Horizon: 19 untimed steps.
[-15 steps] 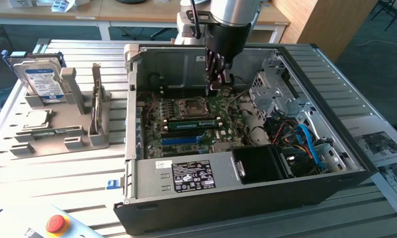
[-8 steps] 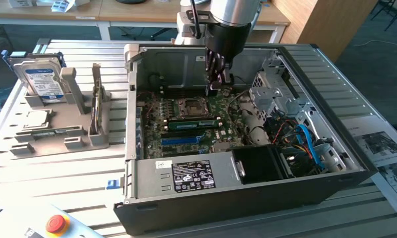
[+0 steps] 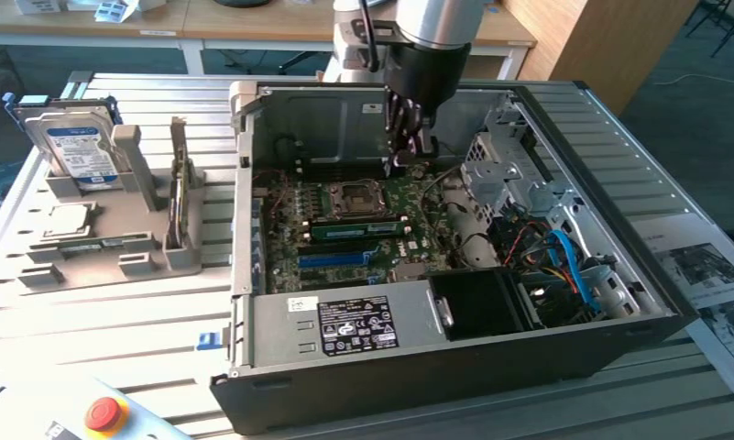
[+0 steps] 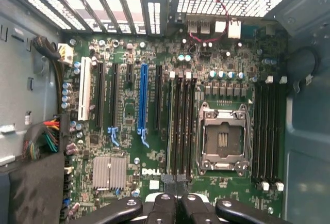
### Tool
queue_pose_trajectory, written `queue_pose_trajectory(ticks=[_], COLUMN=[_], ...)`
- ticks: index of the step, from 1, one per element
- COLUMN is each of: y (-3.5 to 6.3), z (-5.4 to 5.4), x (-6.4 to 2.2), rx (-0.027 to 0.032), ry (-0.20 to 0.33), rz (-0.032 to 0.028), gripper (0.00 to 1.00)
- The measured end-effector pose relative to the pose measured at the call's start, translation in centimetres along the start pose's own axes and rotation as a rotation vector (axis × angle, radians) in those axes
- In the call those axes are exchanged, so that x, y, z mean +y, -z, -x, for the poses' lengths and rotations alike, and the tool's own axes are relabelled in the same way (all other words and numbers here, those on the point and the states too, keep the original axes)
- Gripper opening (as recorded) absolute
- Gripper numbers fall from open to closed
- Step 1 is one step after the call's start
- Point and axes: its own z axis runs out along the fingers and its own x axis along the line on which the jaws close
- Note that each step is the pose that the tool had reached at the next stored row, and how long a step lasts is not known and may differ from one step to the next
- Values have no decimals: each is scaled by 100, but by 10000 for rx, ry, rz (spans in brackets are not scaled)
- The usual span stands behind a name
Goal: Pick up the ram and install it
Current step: 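Press down the ram until it locks into place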
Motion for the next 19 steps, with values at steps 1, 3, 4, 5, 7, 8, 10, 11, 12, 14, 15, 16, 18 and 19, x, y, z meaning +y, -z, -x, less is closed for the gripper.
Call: queue_pose_trajectory(ticks=[1,3,4,5,7,8,10,11,12,14,15,16,18,19], y=[1,2,3,3,5,5,7,8,8,9,9,10,10,11], z=[-2,-6,-7,-9,-11,-12,-14,-15,-16,-17,-17,-18,-18,-18], x=[-25,-75,-101,-127,-175,-198,-241,-261,-279,-311,-326,-340,-370,-385], rx=[0,-1,-1,-1,-1,-1,-1,0,-1,-1,-1,-1,-1,-2], ry=[-1,-1,1,0,-1,-1,0,0,-1,0,0,-1,0,0], rz=[3,9,13,16,22,24,29,30,31,32,33,34,36,37], gripper=[10,10,10,10,10,10,10,10,10,10,10,10,10,10])
